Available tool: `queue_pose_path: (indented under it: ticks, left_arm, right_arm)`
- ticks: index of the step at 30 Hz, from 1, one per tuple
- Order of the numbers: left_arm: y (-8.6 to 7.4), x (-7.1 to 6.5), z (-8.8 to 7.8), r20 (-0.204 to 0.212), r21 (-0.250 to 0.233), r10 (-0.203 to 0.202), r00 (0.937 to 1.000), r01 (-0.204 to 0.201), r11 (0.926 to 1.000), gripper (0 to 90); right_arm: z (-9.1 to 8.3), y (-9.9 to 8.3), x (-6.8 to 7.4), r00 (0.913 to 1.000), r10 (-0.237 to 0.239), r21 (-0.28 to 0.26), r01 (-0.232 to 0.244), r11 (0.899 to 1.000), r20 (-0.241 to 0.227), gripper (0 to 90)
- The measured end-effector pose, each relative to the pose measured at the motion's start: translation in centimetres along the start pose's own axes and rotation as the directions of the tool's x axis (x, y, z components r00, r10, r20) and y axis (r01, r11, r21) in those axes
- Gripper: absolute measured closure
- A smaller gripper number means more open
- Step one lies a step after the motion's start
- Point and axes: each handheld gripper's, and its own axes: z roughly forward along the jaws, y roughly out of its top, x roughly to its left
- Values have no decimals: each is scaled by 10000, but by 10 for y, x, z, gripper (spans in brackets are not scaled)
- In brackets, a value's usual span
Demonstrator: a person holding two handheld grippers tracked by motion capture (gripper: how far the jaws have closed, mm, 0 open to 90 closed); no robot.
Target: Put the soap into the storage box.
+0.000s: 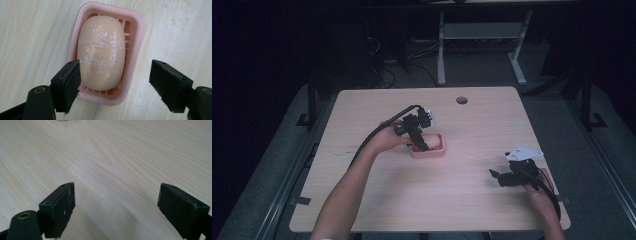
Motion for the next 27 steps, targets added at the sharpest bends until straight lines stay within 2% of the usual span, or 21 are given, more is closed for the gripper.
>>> queue_pose_path:
  ticks: [7,13,27]
  left_arm:
    - [-9,-5,0,67,48,50,10000,-50,10000,244]
    - [-13,-11,-4,9,-158,90,10000,-90,9998,238]
    - [-30,-19,-12,-38,-395,-77,10000,75,9992,229]
  right_arm:
    - [0,0,-1,10000,36,-17,-36,10000,25,139]
    - [0,1,1,10000,-28,51,28,10000,70,139]
    - [1,2,3,9998,-81,98,79,9999,183,138]
